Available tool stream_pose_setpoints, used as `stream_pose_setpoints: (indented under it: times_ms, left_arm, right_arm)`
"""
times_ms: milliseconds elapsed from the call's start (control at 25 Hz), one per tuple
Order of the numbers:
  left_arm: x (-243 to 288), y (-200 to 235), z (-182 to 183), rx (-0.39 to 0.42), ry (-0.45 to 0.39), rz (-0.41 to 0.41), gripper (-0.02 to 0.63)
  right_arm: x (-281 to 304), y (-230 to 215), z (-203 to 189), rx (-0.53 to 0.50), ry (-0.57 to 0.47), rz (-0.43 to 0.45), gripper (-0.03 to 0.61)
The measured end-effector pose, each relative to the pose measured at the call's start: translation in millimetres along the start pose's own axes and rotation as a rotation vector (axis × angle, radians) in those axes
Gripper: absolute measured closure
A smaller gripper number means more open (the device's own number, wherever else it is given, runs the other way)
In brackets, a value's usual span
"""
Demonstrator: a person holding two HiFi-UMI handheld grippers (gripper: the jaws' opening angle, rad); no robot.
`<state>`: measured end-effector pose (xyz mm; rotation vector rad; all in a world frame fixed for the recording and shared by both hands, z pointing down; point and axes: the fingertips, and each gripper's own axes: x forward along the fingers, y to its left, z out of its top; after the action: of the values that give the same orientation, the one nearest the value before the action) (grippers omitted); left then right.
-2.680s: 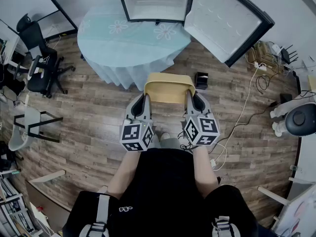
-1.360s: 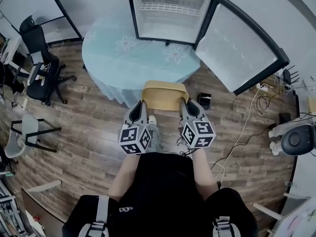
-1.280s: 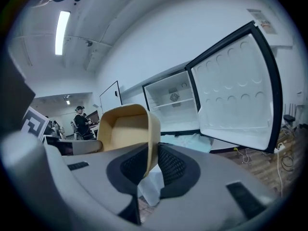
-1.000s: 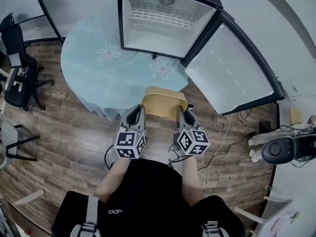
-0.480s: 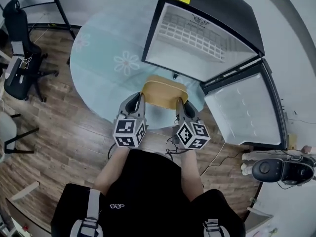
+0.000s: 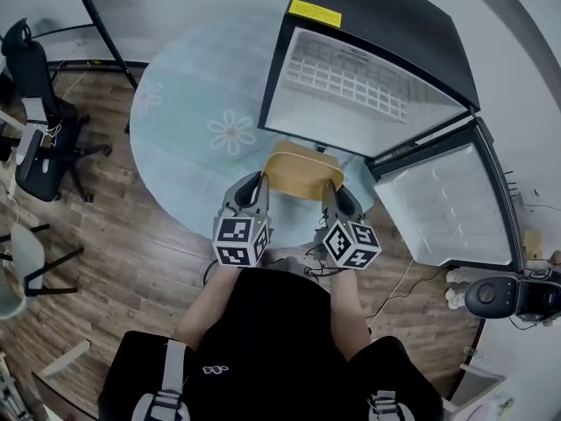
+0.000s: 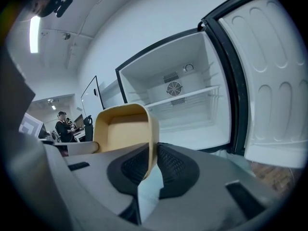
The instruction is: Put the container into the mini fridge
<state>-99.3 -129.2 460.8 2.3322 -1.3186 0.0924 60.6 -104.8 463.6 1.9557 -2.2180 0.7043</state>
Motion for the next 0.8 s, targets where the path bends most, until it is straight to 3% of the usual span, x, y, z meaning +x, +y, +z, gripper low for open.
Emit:
stream_pose_setpoints:
  times_ms: [200, 400, 800]
  left_arm:
    - [8, -22, -3, 0.036, 0.02, -0.027, 0.588]
    - [25, -3, -6, 0.001, 0.035, -0.031, 0.589]
    - [60, -24, -38, -0.023, 0.134, -0.043, 0.589]
  right_arm:
    - [-10, -22, -1, 0.048, 0.007, -0.02, 0.541]
    - [11, -18, 0, 0.022, 0.023, -0.044, 0.541]
    - [12, -64, -19, 0.062, 0.108, -0.121, 0.541]
